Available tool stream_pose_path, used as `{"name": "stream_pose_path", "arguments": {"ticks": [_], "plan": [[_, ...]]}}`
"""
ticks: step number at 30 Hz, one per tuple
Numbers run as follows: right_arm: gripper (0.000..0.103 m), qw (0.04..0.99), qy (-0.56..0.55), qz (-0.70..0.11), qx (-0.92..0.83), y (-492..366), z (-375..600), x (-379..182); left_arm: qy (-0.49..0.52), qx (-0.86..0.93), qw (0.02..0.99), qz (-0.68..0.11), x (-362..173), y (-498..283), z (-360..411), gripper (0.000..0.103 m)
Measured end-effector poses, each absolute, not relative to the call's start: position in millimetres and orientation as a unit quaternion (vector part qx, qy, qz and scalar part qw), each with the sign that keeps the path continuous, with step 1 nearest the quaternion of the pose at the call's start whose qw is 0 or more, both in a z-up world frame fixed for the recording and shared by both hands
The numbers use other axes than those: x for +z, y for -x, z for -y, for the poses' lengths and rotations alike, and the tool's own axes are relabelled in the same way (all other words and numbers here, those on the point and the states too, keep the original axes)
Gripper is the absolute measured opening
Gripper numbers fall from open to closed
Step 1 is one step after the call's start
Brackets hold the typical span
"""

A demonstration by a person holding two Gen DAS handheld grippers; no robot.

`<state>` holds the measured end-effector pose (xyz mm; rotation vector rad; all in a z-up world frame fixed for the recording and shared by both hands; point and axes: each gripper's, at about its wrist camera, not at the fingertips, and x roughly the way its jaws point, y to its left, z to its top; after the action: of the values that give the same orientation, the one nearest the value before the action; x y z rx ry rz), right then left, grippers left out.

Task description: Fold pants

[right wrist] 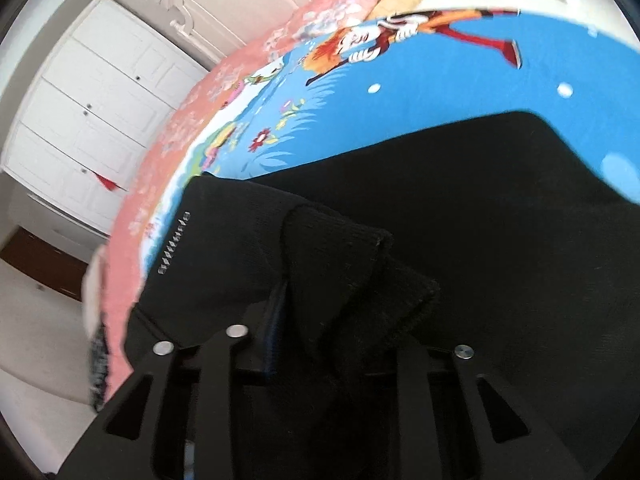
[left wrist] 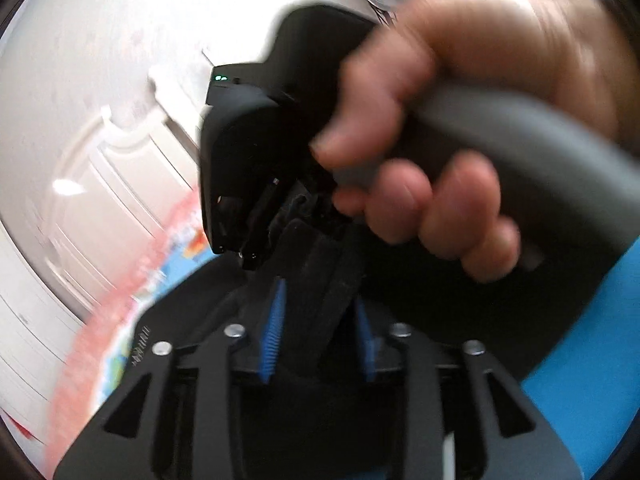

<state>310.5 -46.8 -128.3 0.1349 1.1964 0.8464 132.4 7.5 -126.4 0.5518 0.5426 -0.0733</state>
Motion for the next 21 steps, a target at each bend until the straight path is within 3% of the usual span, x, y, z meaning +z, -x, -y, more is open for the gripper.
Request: {"name": "stream_pose_path", "arguments": {"ticks": [4, 5, 6, 7, 9, 10, 14, 21], "plan": [[0.023, 0.762, -0.034, -0.539, 0.357, -303.1, 48.7, -115.6, -0.087, -0.019, 0.962, -0.259, -82.4, -96.3, -74.4, 0.045], [0.027, 0.775, -0.022, -0.531, 0.341, -298.2, 50.8, -106.0, -0.059, -0.003, 0.965, -0.257, -77.0, -88.2, -94.6, 0.048], [0.039, 0.791, -0.009, -0.518, 0.325, -293.1, 52.1, -96.6, -0.026, 0.019, 0.966, -0.258, -72.3, -77.8, -118.2, 0.048], [0.041, 0.81, 0.004, -0.5, 0.307, -286.4, 54.2, -85.5, 0.004, 0.041, 0.964, -0.263, -69.9, -68.1, -143.4, 0.047], [0.05, 0.84, 0.02, -0.453, 0.296, -268.2, 53.1, -60.3, 0.031, 0.065, 0.958, -0.279, -72.7, -50.8, -172.3, 0.022], [0.053, 0.852, 0.028, -0.428, 0.301, -255.9, 48.5, -47.8, 0.045, 0.068, 0.953, -0.293, -75.6, -45.8, -190.5, 0.015], [0.058, 0.866, 0.056, -0.375, 0.325, -225.8, 19.7, -35.2, 0.118, 0.053, 0.935, -0.33, -92.1, -36.2, -231.1, 0.011], [0.056, 0.855, 0.143, -0.414, 0.276, -217.0, -23.3, -109.6, 0.163, 0.028, 0.931, -0.326, -112.1, -47.6, -209.0, 0.011]]}}
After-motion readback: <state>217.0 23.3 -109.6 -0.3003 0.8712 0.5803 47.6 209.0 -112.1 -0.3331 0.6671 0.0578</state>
